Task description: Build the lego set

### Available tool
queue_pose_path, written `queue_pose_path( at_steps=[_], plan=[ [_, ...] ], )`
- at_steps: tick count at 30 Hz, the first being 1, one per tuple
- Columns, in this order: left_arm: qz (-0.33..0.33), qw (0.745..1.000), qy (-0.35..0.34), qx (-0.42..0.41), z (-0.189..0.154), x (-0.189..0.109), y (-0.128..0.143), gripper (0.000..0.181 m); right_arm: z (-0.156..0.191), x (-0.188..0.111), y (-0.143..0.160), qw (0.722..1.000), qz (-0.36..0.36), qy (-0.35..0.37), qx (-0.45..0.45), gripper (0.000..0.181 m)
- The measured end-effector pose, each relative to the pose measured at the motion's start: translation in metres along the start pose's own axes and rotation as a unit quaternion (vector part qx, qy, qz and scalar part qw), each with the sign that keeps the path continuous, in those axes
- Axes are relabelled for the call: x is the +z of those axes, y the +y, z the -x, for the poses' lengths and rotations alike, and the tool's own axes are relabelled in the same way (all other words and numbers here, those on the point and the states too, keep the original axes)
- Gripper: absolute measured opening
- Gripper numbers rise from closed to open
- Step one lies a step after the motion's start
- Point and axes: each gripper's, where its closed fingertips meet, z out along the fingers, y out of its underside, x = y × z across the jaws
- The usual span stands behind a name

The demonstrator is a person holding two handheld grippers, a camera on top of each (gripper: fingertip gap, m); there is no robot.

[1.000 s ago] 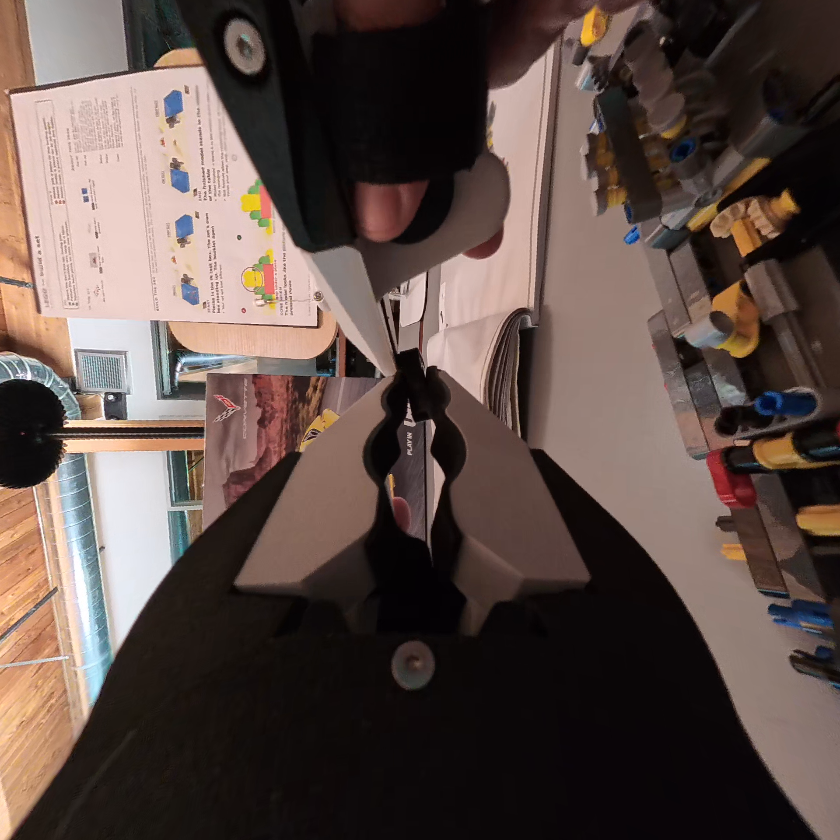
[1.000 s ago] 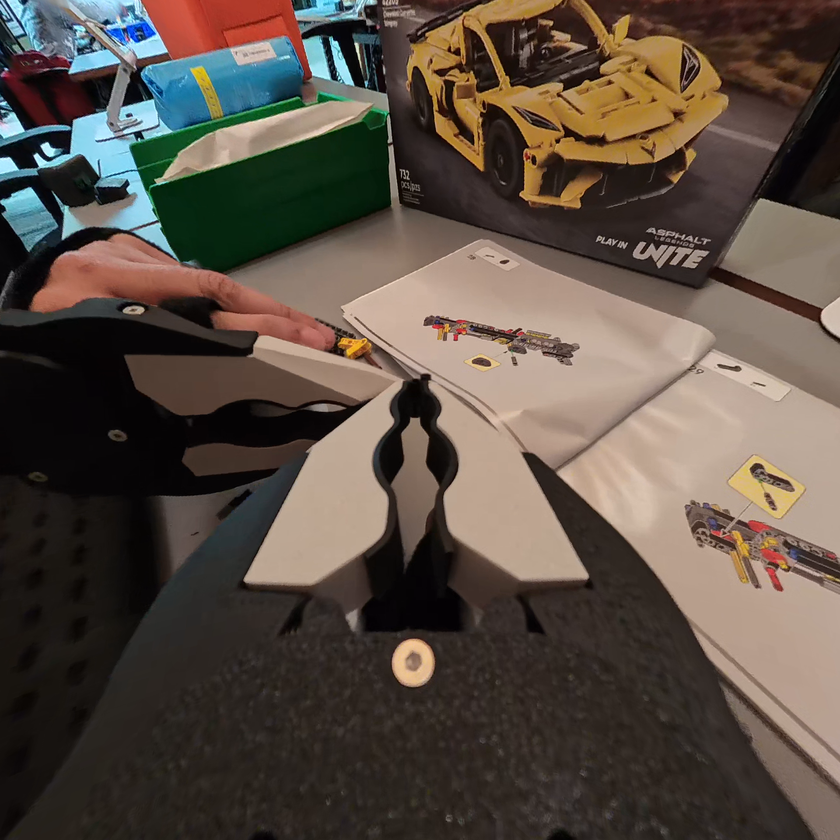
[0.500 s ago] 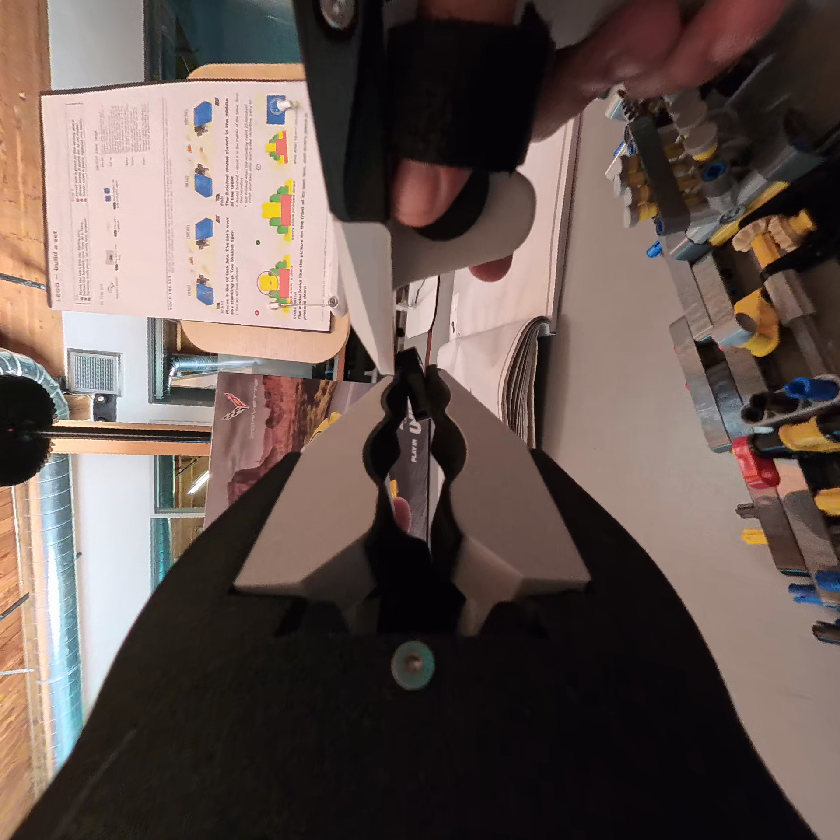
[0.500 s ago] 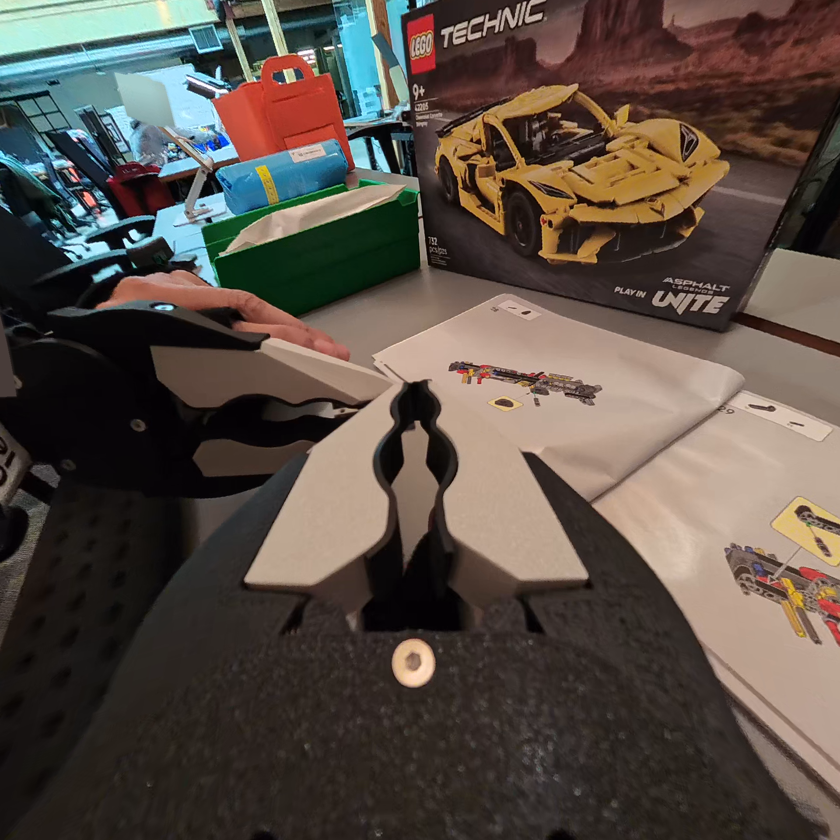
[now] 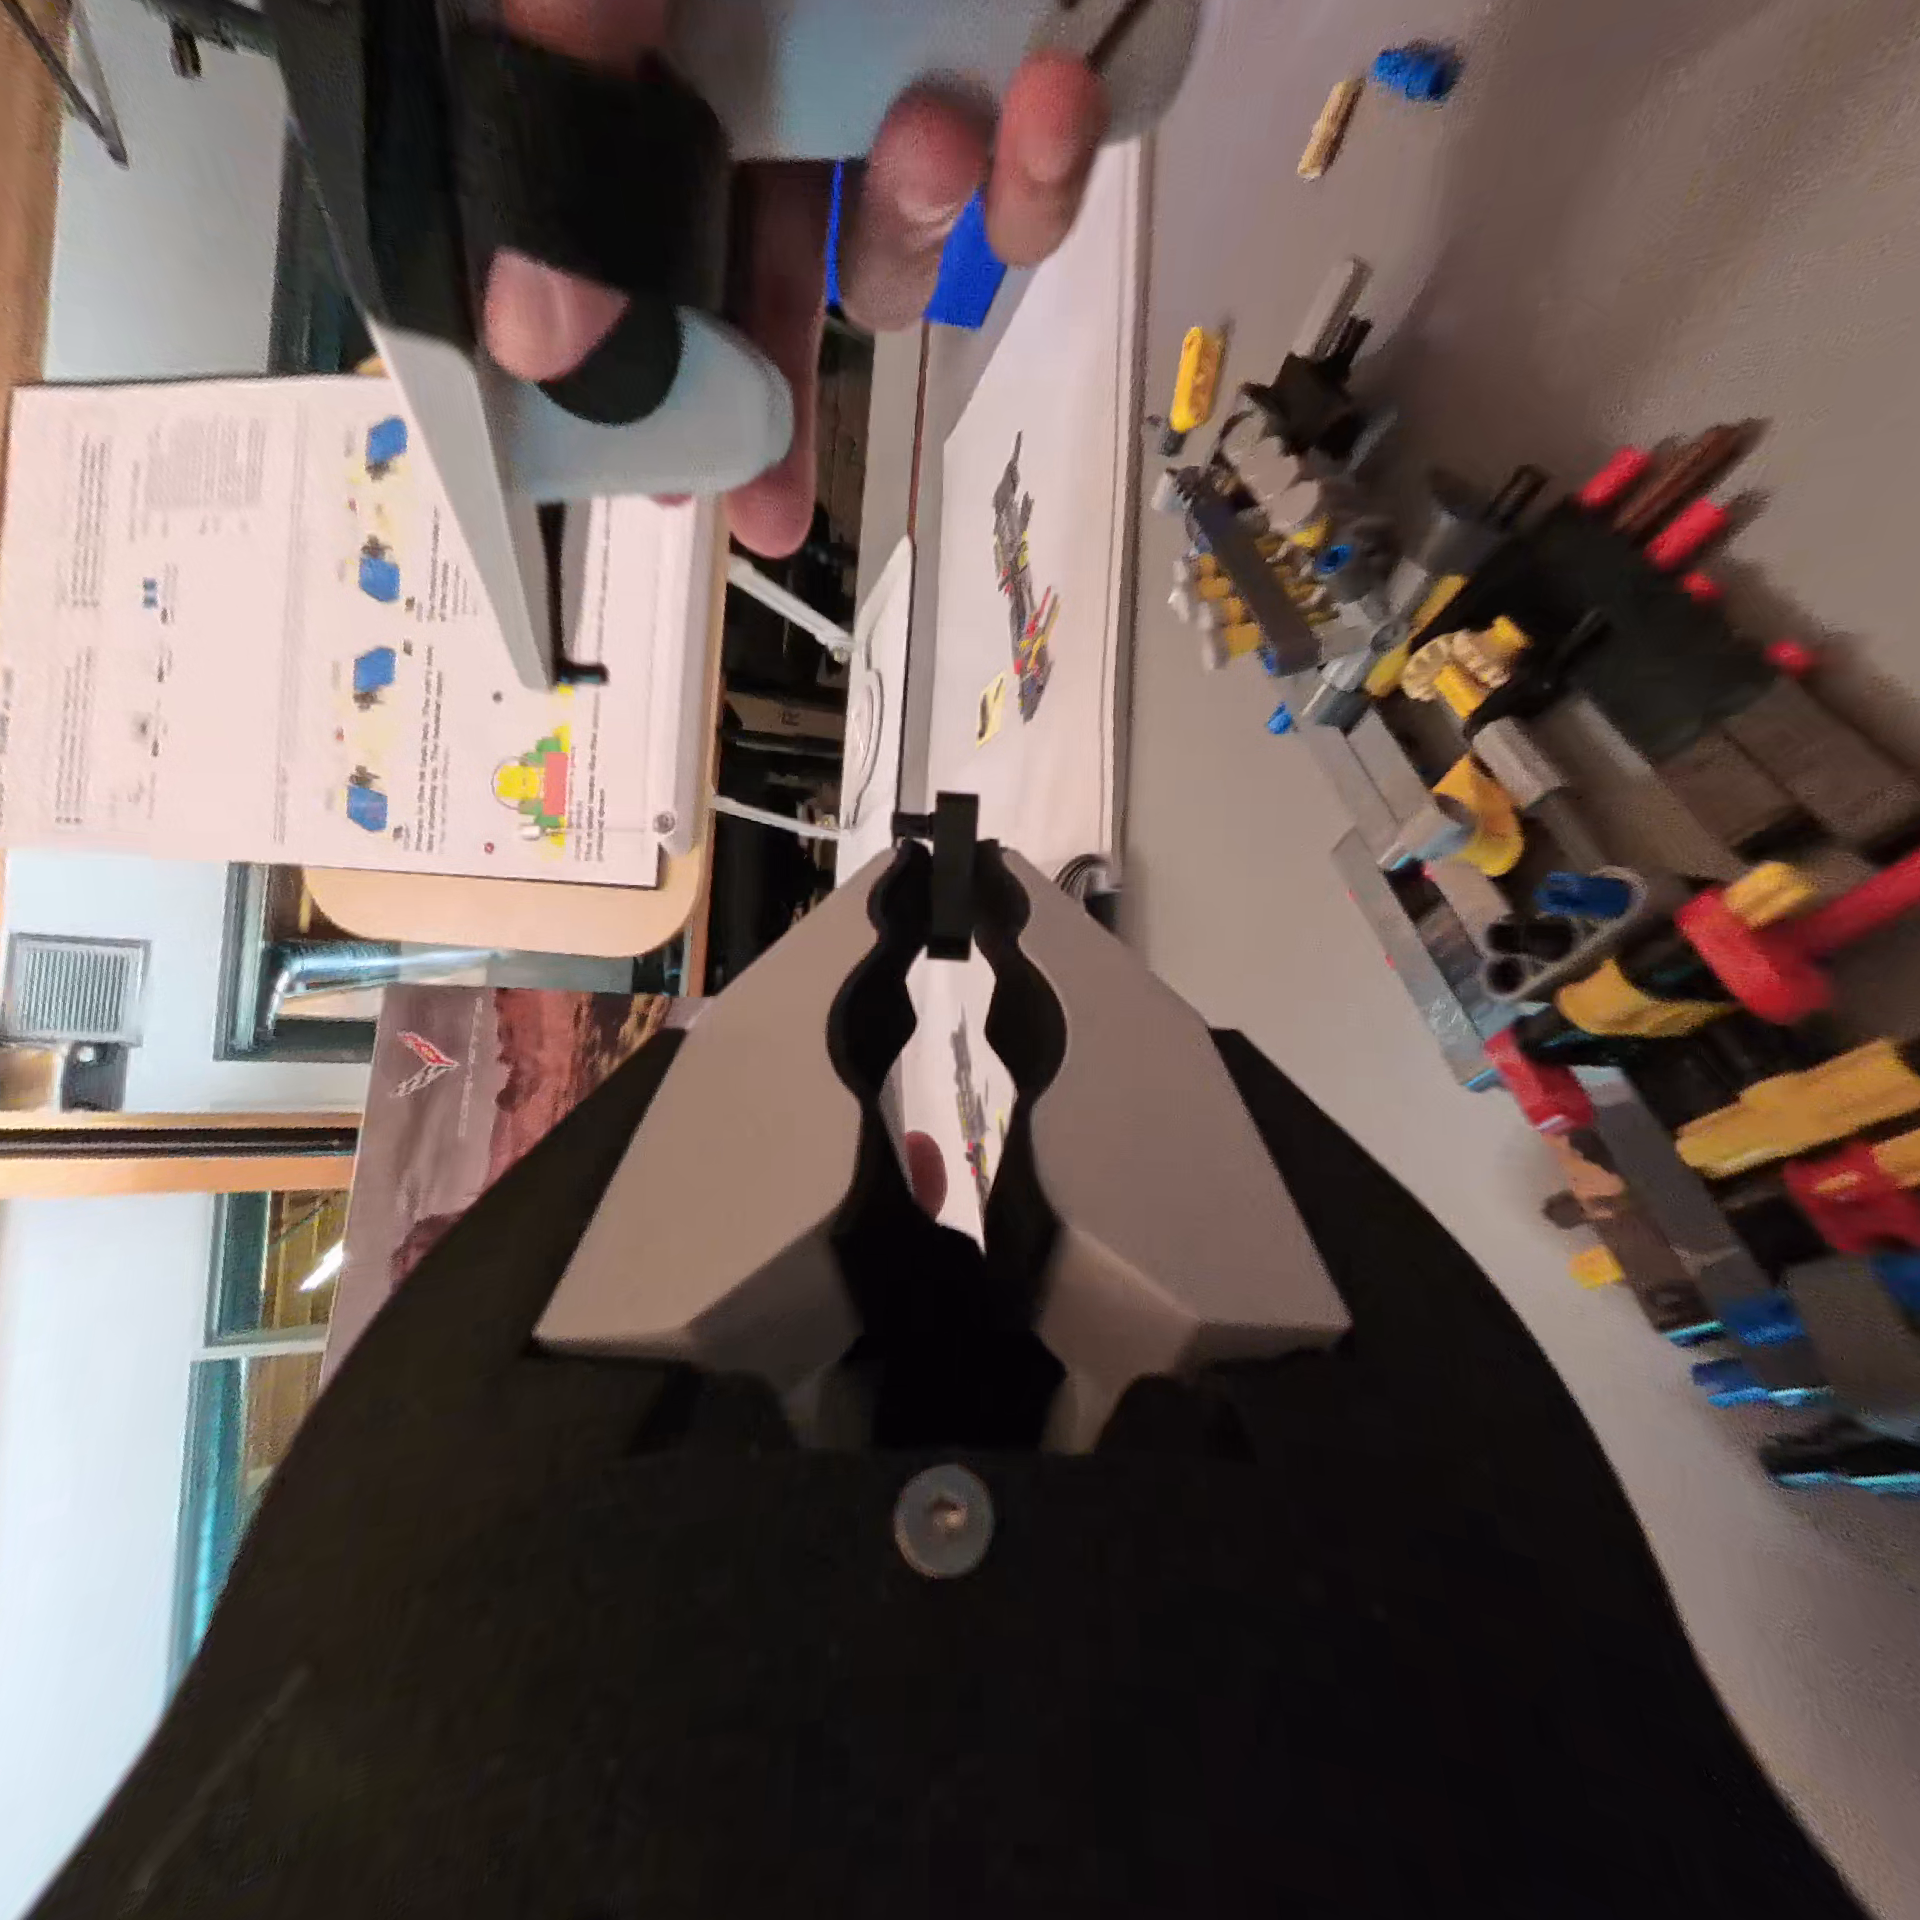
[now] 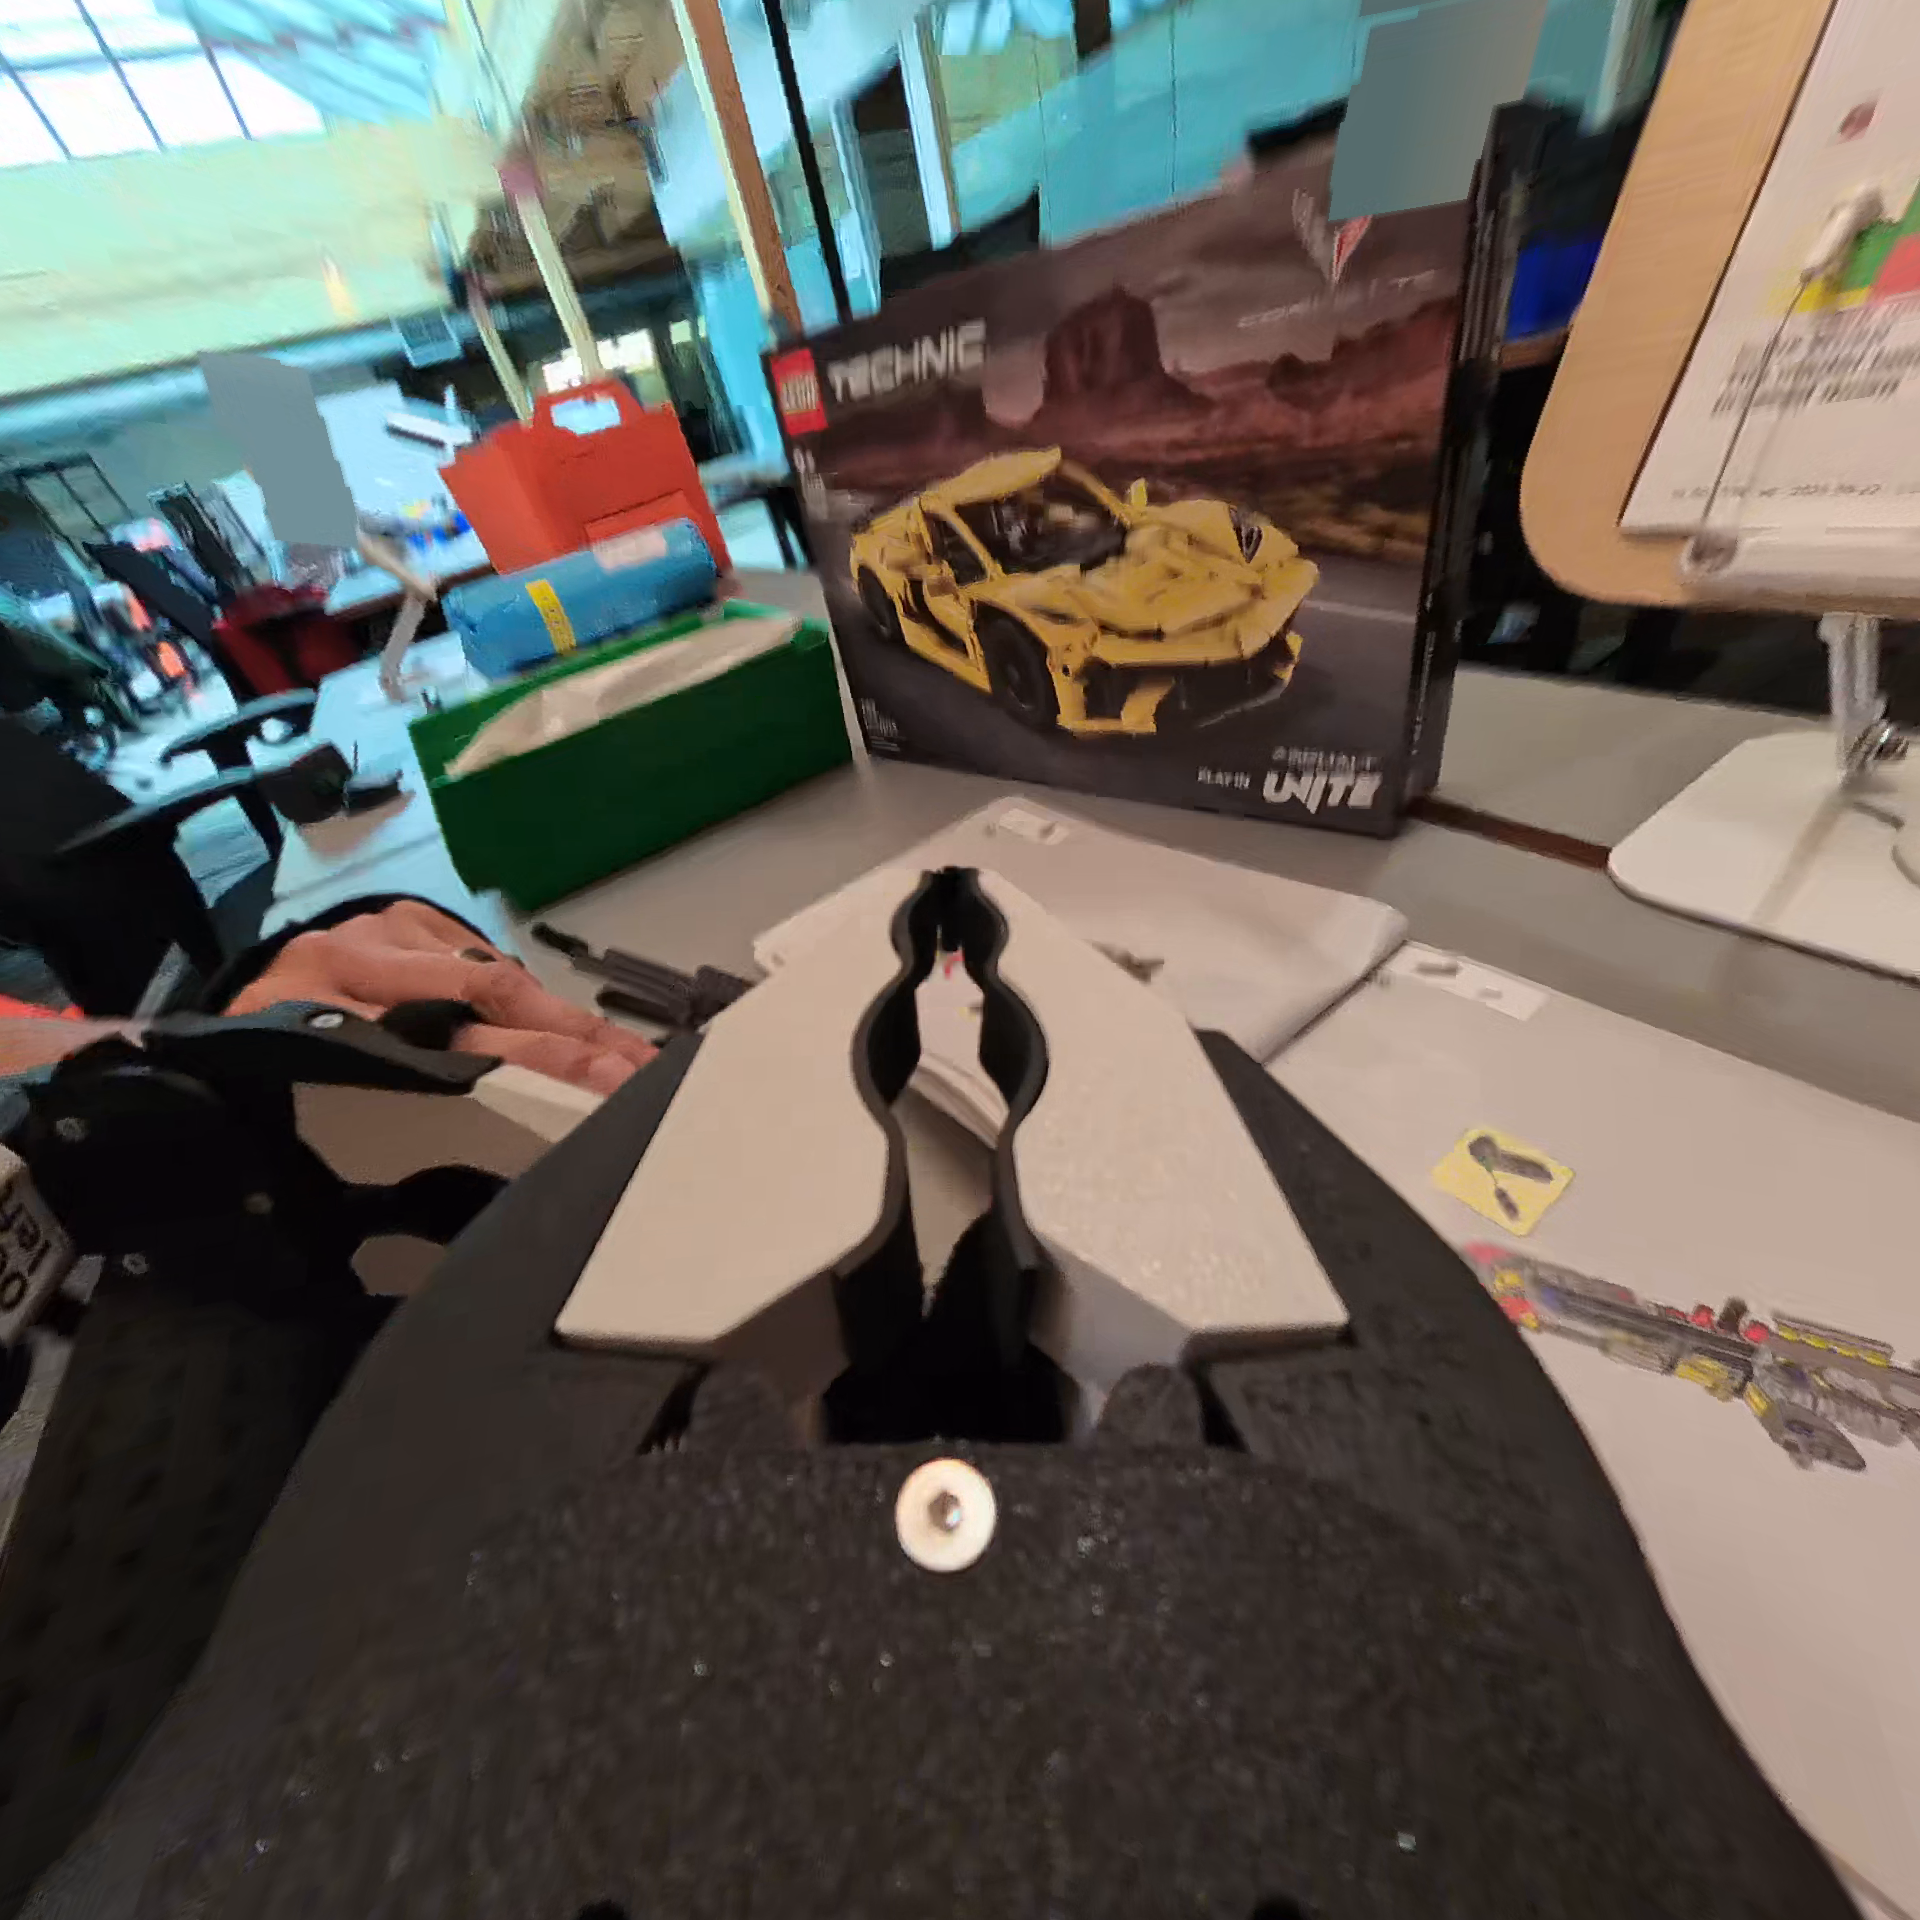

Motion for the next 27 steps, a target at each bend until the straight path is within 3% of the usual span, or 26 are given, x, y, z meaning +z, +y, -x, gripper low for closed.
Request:
queue_pose_path(
  at_steps=[5,8,11,16,20,27],
  plan=[
    [0.019,0.998,-0.041,-0.049,0.022,0.004,0.018,0.007,-0.004,0.008,0.061,0.986,0.157,-0.038,0.040,0.003],
    [0.007,0.994,-0.073,-0.076,0.039,0.001,0.022,0.007,0.024,0.012,0.044,0.985,0.103,-0.119,0.075,0.003],
    [-0.033,0.984,-0.074,-0.159,0.052,-0.006,0.016,0.007,0.045,0.013,0.028,0.981,0.054,-0.165,0.088,0.003],
    [-0.013,0.980,-0.060,-0.187,0.056,-0.002,0.034,0.007,0.009,0.019,0.083,0.978,0.202,-0.053,0.001,0.003],
    [0.020,0.975,0.011,-0.220,0.032,0.013,0.052,0.007,-0.020,0.012,0.135,0.929,0.357,0.024,-0.098,0.004],
    [-0.002,0.970,0.061,-0.237,0.016,0.017,0.048,0.008,-0.025,0.009,0.153,0.907,0.409,0.038,-0.091,0.007]
  ],
)
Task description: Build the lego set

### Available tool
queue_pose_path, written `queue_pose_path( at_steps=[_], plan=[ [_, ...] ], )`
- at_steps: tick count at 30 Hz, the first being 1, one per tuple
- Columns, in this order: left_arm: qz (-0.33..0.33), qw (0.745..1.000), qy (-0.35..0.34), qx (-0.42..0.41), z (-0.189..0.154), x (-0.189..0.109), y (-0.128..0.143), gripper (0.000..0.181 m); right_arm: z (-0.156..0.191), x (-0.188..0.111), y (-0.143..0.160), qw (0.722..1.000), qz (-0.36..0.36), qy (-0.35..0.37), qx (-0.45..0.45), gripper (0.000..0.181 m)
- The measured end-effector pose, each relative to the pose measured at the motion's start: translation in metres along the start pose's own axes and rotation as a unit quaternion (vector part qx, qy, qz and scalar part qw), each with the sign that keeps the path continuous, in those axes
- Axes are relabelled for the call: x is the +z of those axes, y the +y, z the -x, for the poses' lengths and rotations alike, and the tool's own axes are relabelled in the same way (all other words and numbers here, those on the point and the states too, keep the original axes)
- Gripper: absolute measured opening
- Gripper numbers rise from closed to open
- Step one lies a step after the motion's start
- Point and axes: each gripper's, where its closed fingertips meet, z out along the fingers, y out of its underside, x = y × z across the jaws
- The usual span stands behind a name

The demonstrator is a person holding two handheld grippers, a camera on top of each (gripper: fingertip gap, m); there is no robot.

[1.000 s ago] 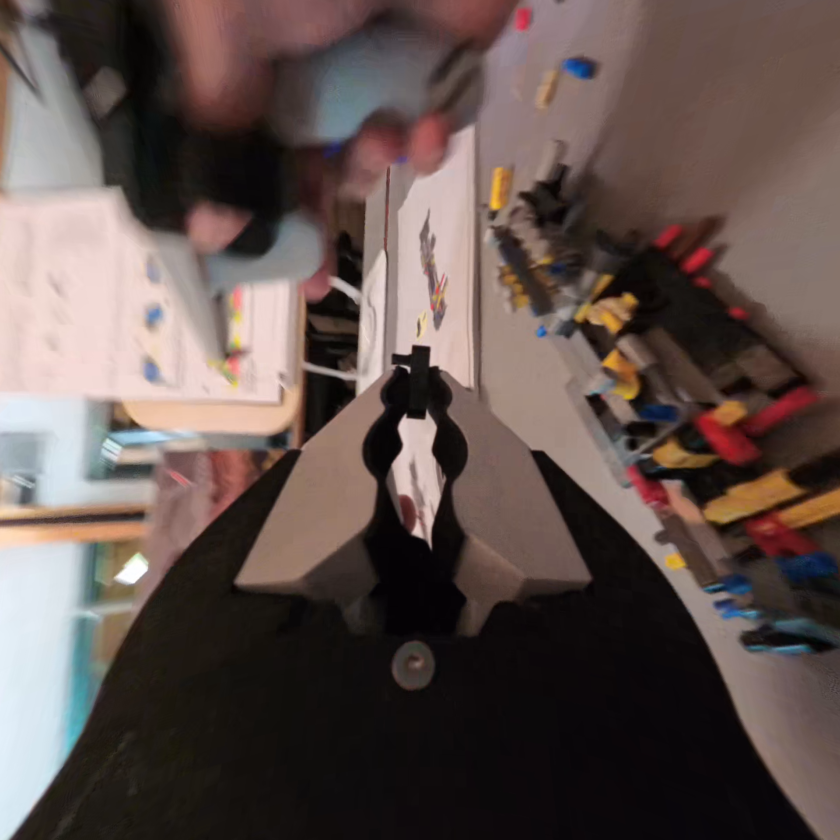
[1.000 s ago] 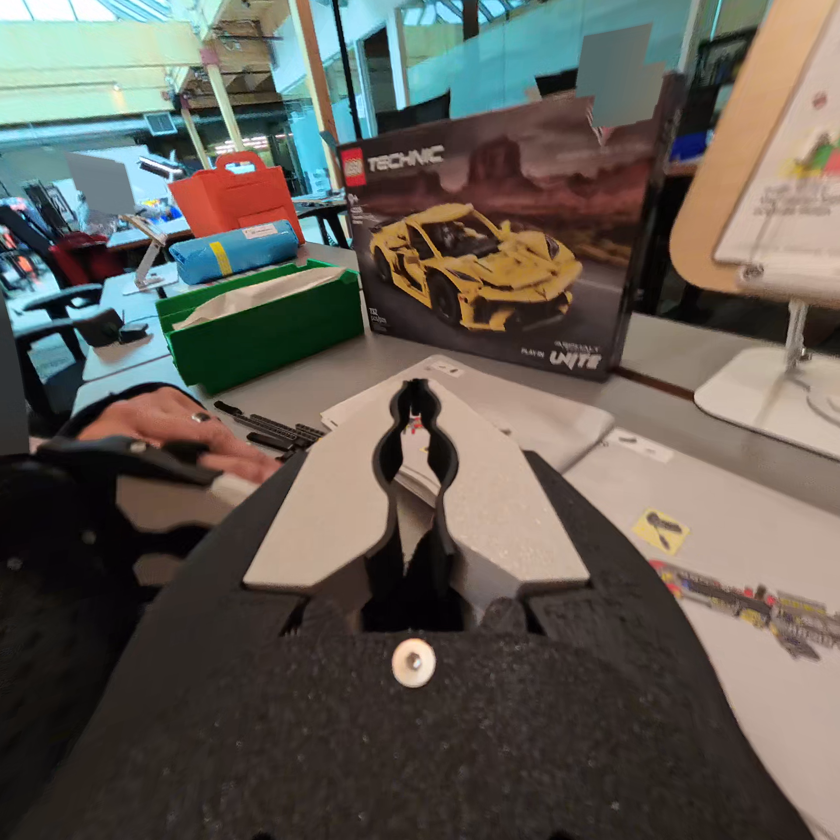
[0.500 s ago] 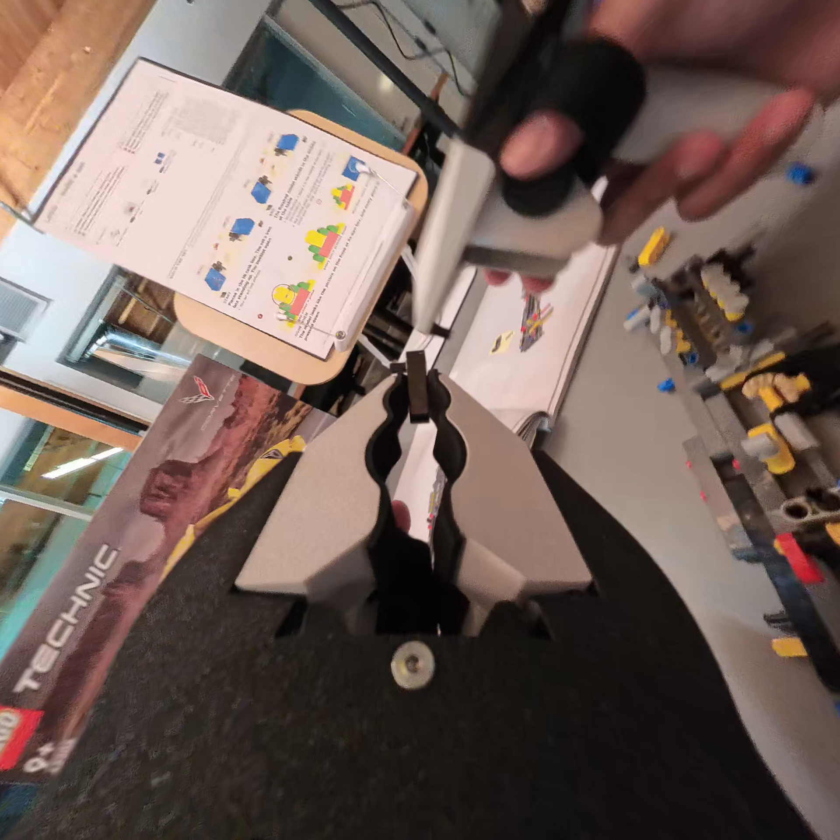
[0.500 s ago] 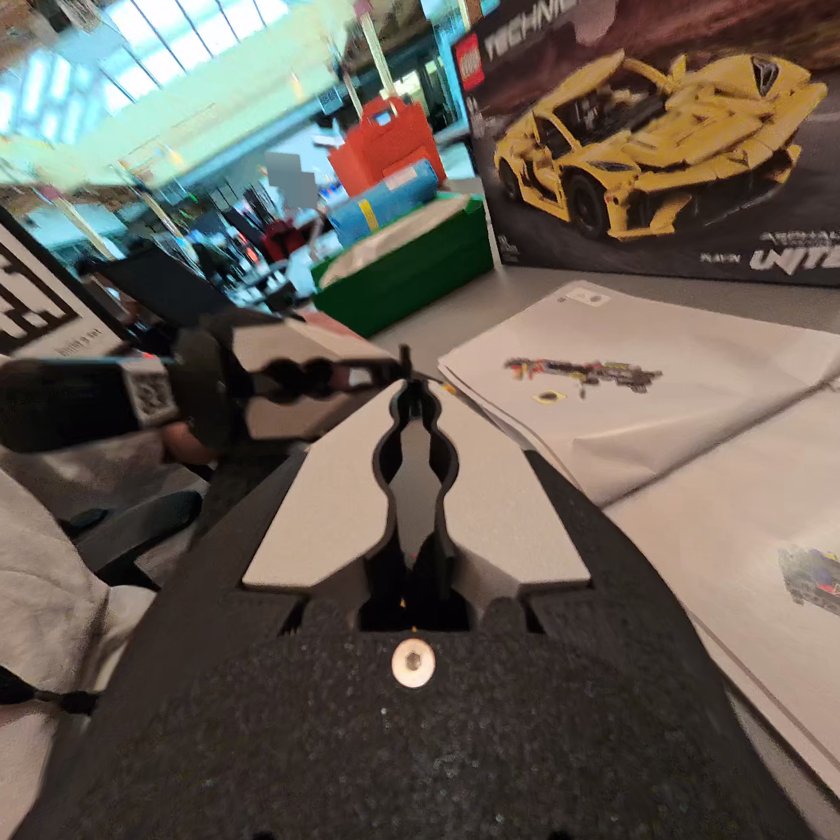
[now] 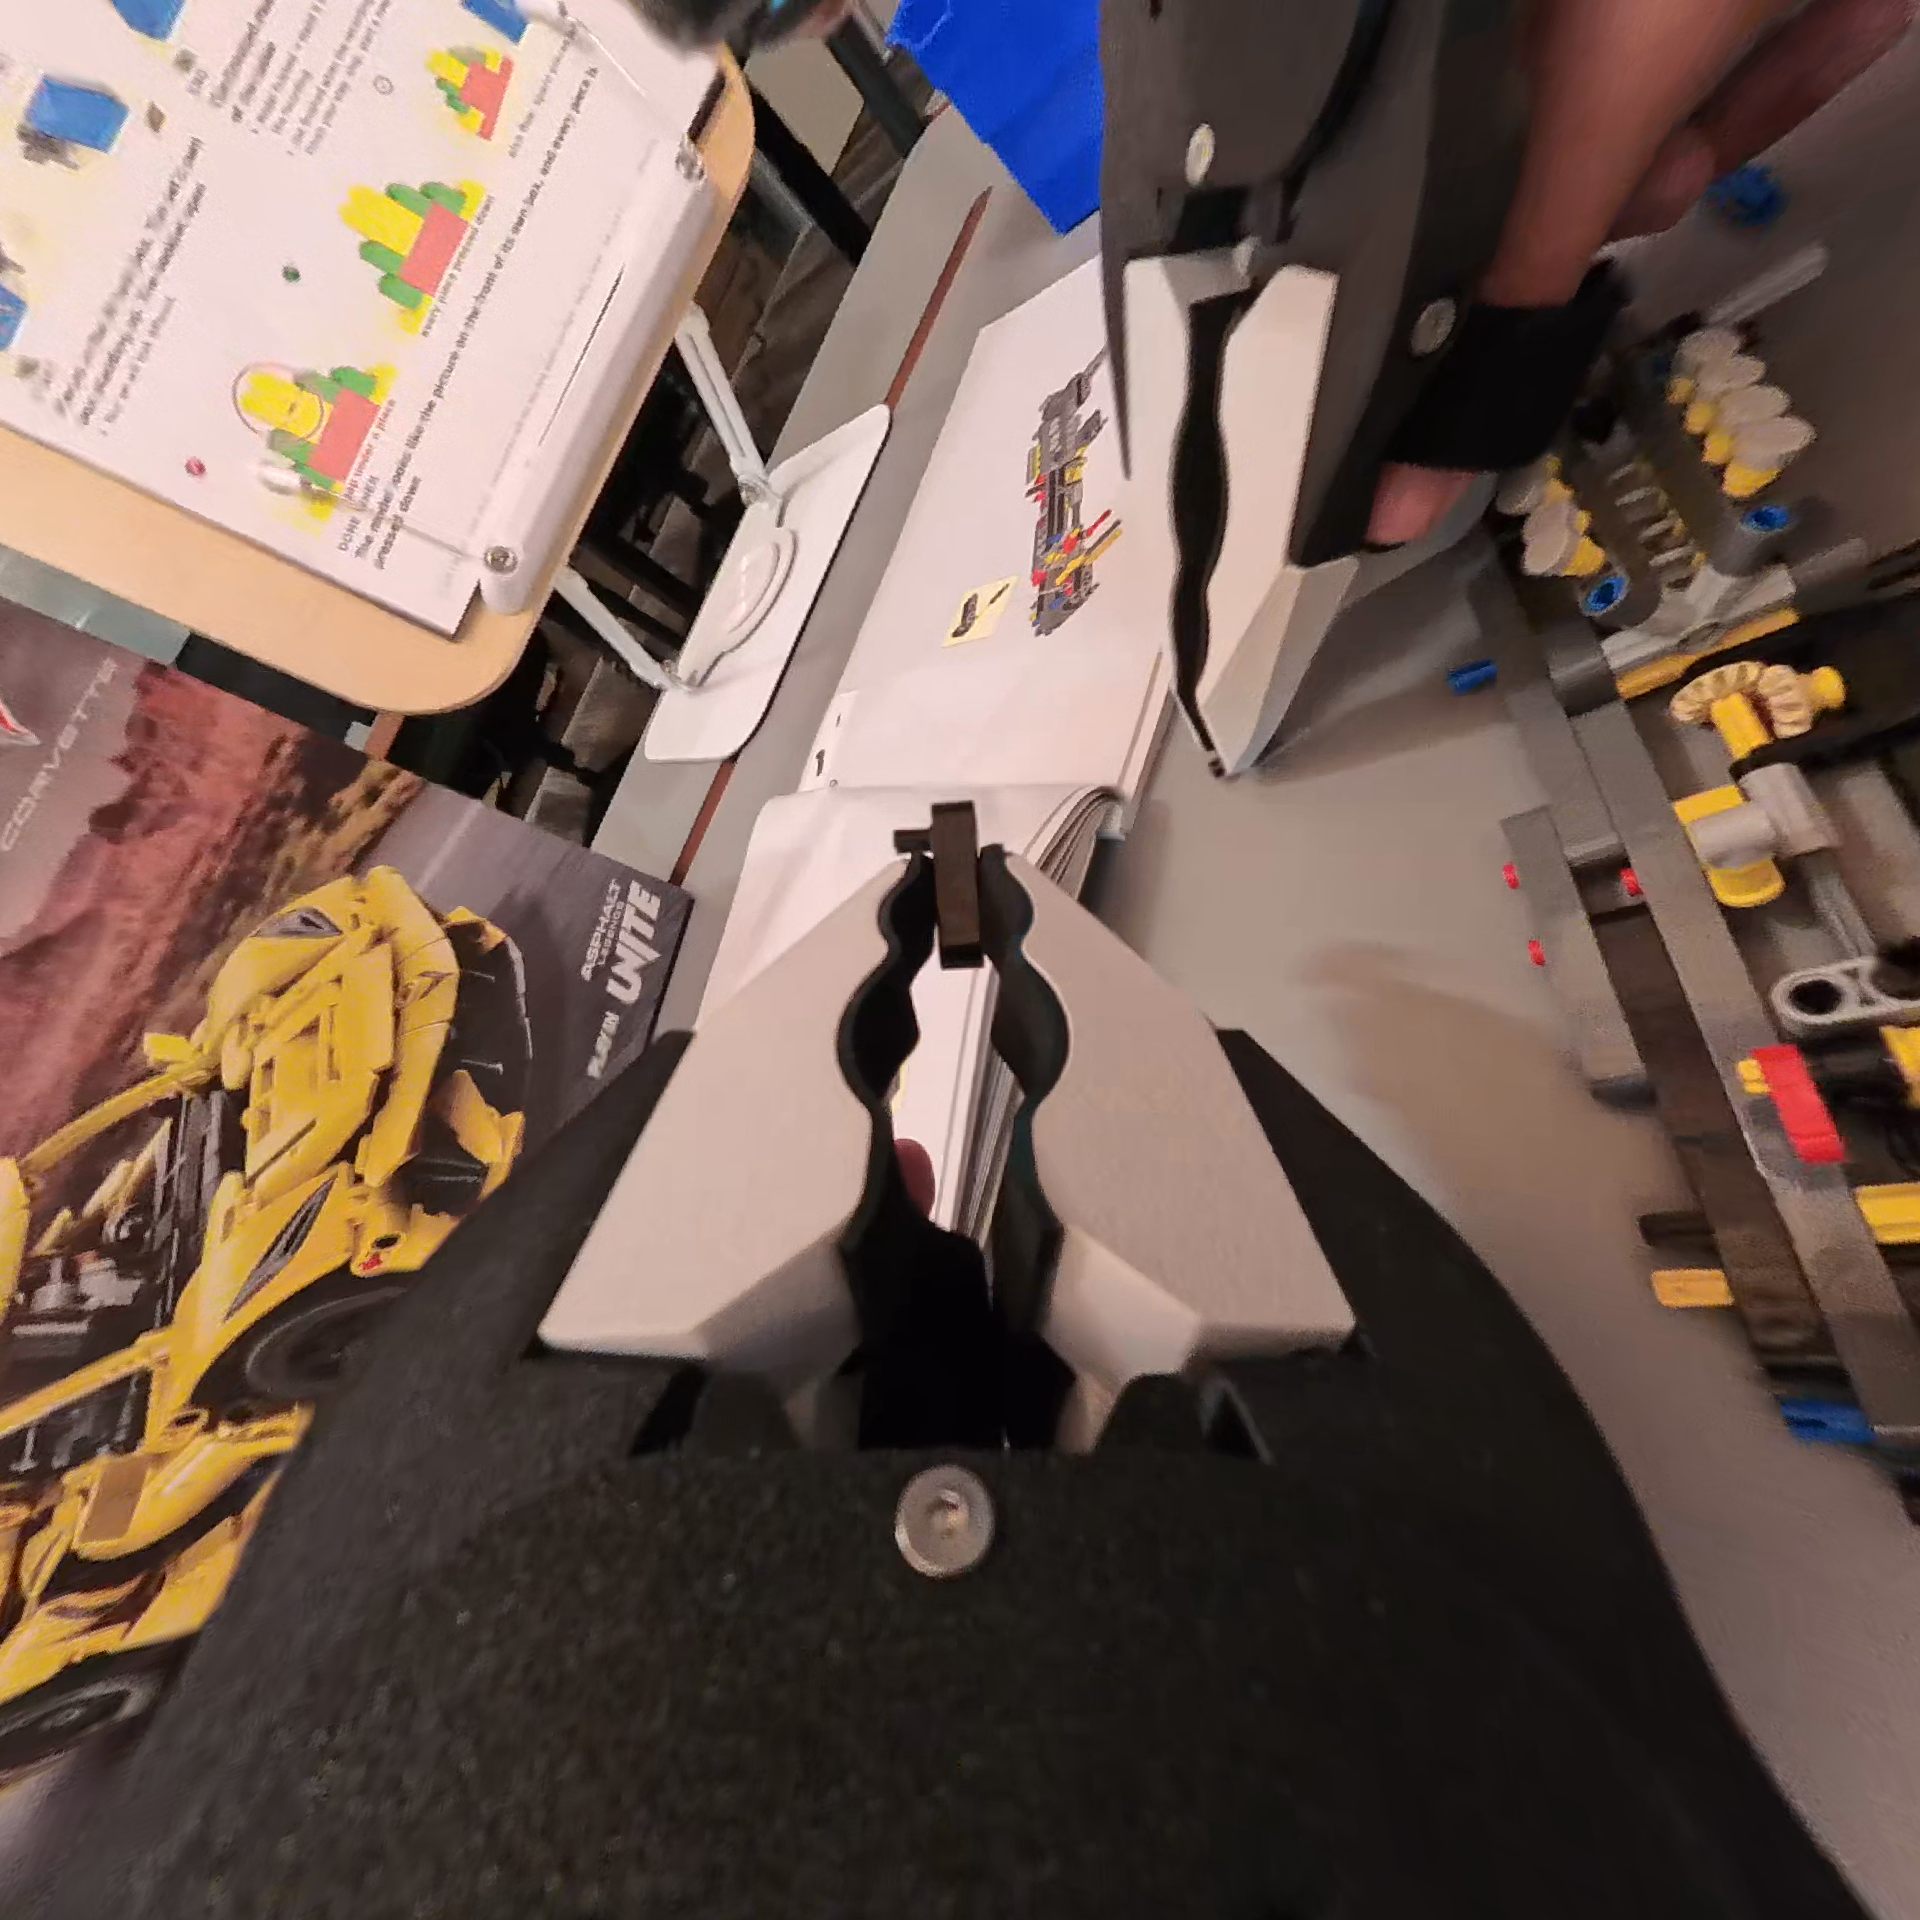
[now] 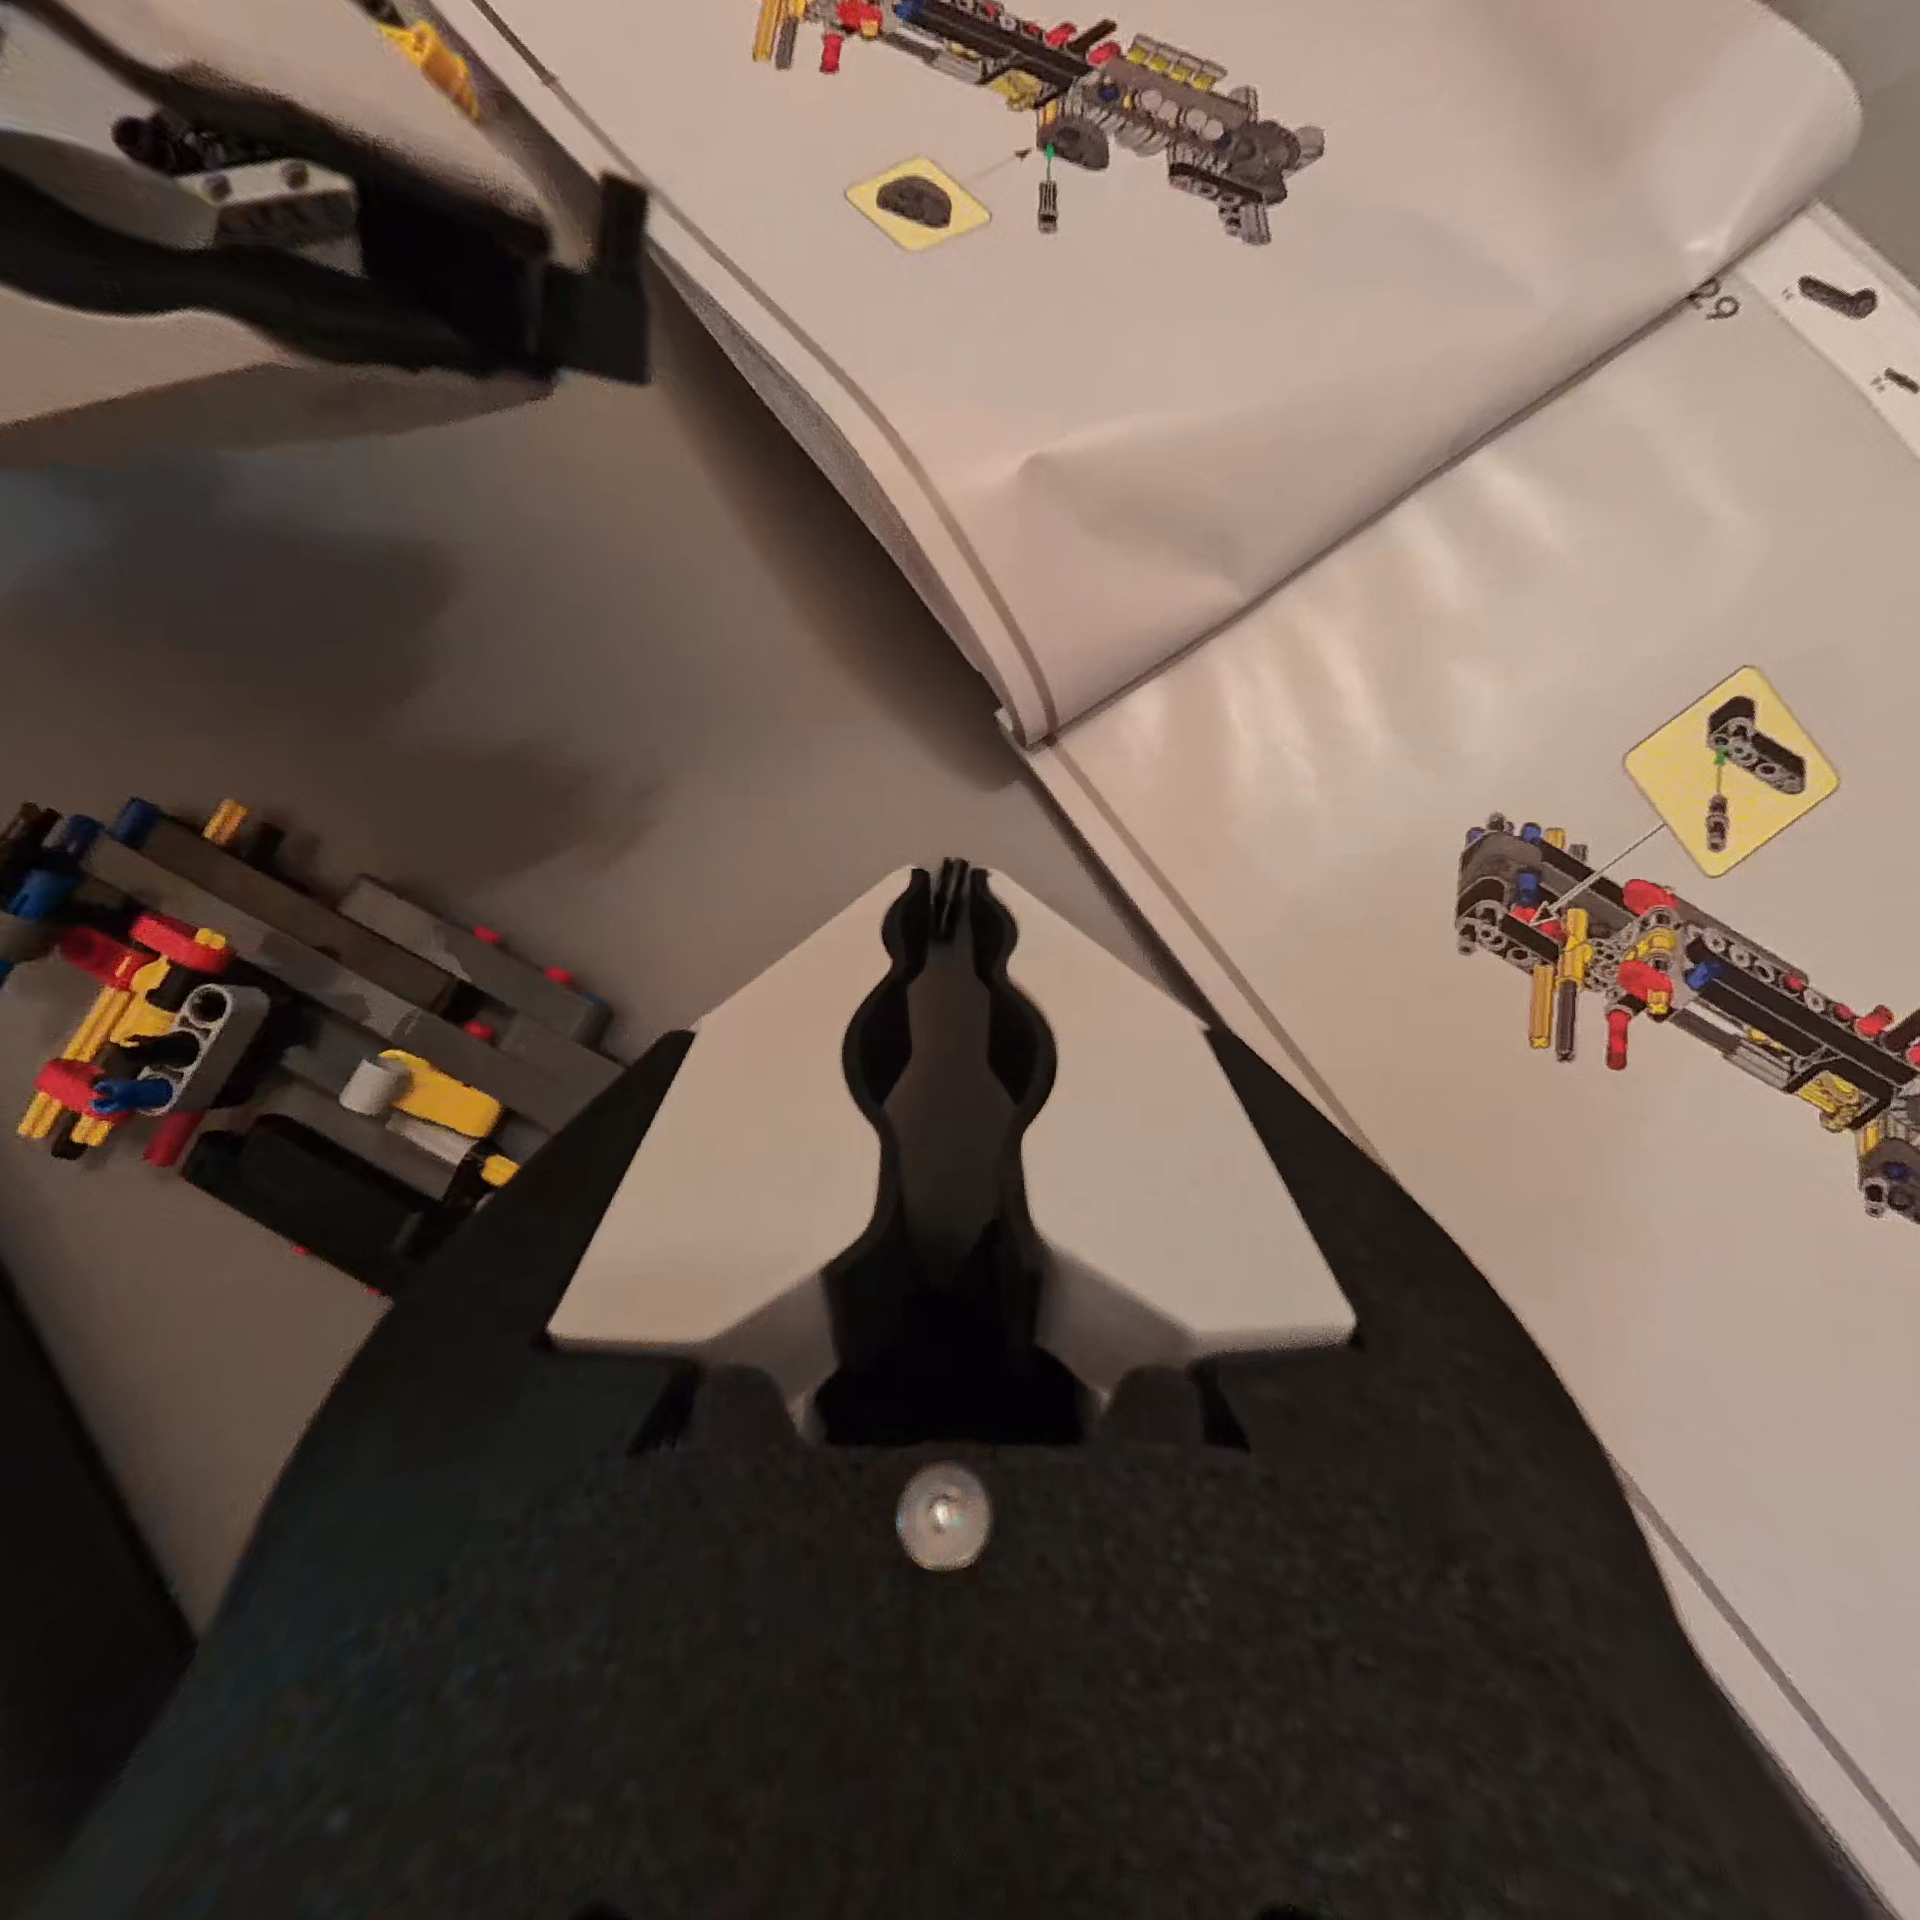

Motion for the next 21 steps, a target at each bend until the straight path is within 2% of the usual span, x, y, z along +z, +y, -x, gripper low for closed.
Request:
queue_pose_path(
  at_steps=[3,5,7,8,11,17,21],
  plan=[
    [-0.040,0.999,0.004,0.036,-0.007,-0.006,-0.015,0.007,0.003,-0.005,-0.005,0.999,-0.022,-0.035,0.031,0.016],
    [-0.062,0.996,-0.004,0.071,-0.012,-0.010,-0.024,0.007,0.018,-0.022,-0.027,0.988,-0.095,-0.110,0.058,0.019],
    [-0.084,0.992,-0.020,0.096,-0.014,-0.015,-0.033,0.007,0.038,-0.053,-0.056,0.952,-0.189,-0.219,0.094,0.023],
    [-0.091,0.990,-0.035,0.100,-0.010,-0.017,-0.037,0.007,0.045,-0.064,-0.061,0.937,-0.210,-0.260,0.105,0.022],
    [-0.124,0.988,-0.029,0.089,-0.010,-0.026,-0.048,0.007,0.059,-0.079,-0.064,0.909,-0.230,-0.331,0.102,0.024],
    [-0.187,0.981,-0.016,0.049,-0.005,-0.042,-0.067,0.007,0.075,-0.102,-0.074,0.866,-0.267,-0.411,0.102,0.022],
    [-0.224,0.974,0.005,0.031,-0.010,-0.051,-0.077,0.007,0.079,-0.125,-0.081,0.816,-0.290,-0.482,0.130,0.023]
  ],
)
